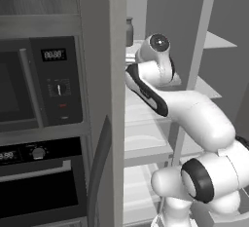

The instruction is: Take the lime and orange from the fridge shelf and place them in the freezer drawer to begin freezing them.

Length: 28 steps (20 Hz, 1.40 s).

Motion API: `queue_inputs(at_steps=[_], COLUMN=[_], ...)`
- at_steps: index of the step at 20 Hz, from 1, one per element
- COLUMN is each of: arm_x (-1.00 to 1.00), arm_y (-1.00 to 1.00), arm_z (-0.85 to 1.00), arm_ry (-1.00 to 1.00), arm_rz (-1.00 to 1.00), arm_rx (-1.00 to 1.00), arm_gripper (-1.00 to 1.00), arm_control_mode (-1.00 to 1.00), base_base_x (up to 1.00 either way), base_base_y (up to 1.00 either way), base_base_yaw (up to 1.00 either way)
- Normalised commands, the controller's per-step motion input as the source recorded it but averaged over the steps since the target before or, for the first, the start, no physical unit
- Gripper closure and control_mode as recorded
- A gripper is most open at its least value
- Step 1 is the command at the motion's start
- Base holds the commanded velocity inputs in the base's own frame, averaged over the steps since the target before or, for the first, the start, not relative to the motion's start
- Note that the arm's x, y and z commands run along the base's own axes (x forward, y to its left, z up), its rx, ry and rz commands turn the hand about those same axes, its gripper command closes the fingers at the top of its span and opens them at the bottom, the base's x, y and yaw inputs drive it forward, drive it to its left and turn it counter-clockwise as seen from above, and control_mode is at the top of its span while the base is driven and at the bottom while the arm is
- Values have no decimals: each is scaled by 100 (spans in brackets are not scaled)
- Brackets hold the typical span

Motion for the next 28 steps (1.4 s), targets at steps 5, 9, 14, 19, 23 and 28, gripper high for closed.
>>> queue_inputs(at_steps=[5,9,14,19,23,28], arm_x=[-100,-100,-100,-100,-91,-42], arm_y=[-20,-21,-57,-96,-100,-100], arm_z=[35,37,16,-4,-50,-96], arm_ry=[-9,0,0,0,4,16], arm_rz=[-5,-7,-10,-9,-8,-5], arm_rx=[0,2,0,3,12,8], arm_gripper=[100,100,100,100,100,100], arm_control_mode=[-100,-100,-100,-100,-100,-100], base_base_x=[0,0,0,0,0,0], base_base_y=[0,0,0,0,0,0], base_base_yaw=[0,0,0,0,0,0])
